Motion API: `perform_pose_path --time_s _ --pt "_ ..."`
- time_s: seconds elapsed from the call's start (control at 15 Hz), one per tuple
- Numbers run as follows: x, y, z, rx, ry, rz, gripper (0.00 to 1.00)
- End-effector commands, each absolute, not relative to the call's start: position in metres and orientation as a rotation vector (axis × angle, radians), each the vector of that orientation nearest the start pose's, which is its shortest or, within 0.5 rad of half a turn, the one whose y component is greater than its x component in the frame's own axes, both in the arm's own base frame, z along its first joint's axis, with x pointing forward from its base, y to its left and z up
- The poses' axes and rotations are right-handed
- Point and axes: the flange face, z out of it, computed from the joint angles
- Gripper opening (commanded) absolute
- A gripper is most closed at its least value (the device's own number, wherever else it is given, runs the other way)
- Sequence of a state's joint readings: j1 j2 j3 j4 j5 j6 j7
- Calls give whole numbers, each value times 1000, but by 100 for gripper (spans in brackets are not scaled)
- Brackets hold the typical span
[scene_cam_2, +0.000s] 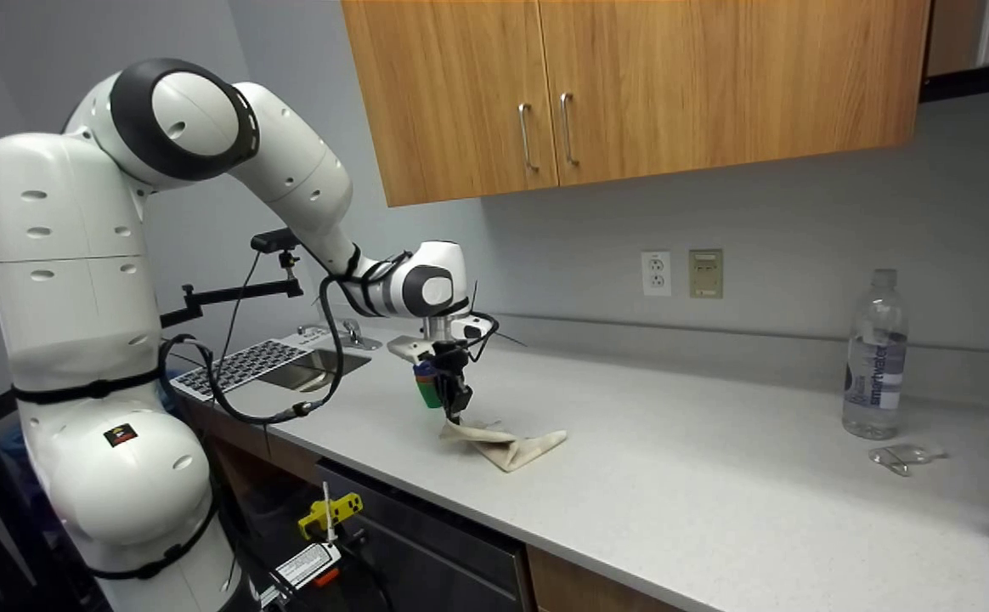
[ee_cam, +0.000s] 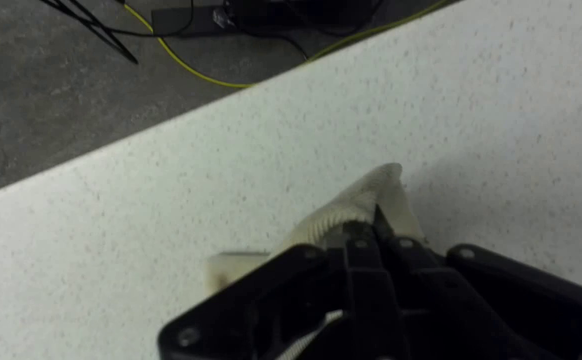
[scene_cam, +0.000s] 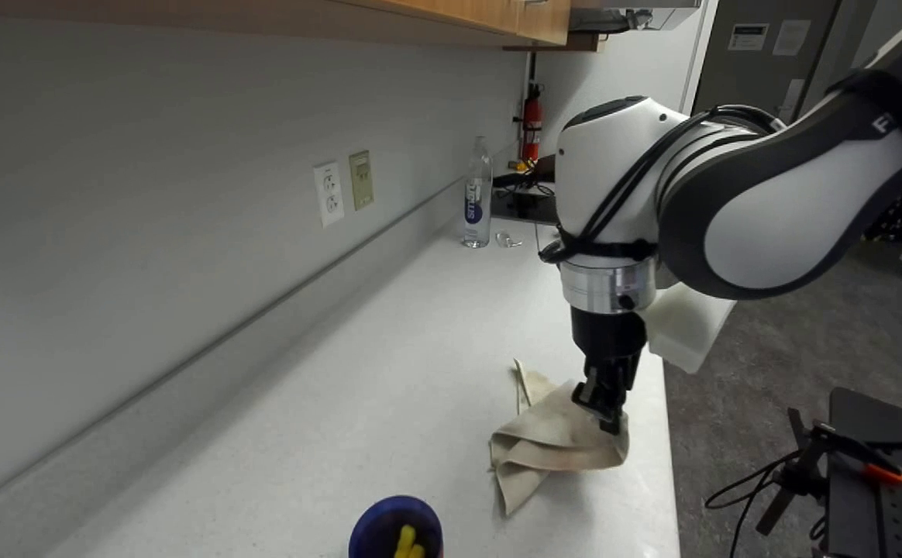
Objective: Unfold the towel
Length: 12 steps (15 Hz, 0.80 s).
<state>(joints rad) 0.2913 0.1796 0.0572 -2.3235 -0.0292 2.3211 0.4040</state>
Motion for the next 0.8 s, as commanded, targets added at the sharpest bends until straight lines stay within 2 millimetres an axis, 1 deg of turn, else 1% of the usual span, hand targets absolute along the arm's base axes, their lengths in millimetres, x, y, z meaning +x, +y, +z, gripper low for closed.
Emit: perform_pose_path --time_s 0.0,0.47,0.73 --pt "445 164 251 -3185 99 395 1" --pt "421 154 238 -3137 173 594 1" --pt "415 152 231 -3077 224 694 1"
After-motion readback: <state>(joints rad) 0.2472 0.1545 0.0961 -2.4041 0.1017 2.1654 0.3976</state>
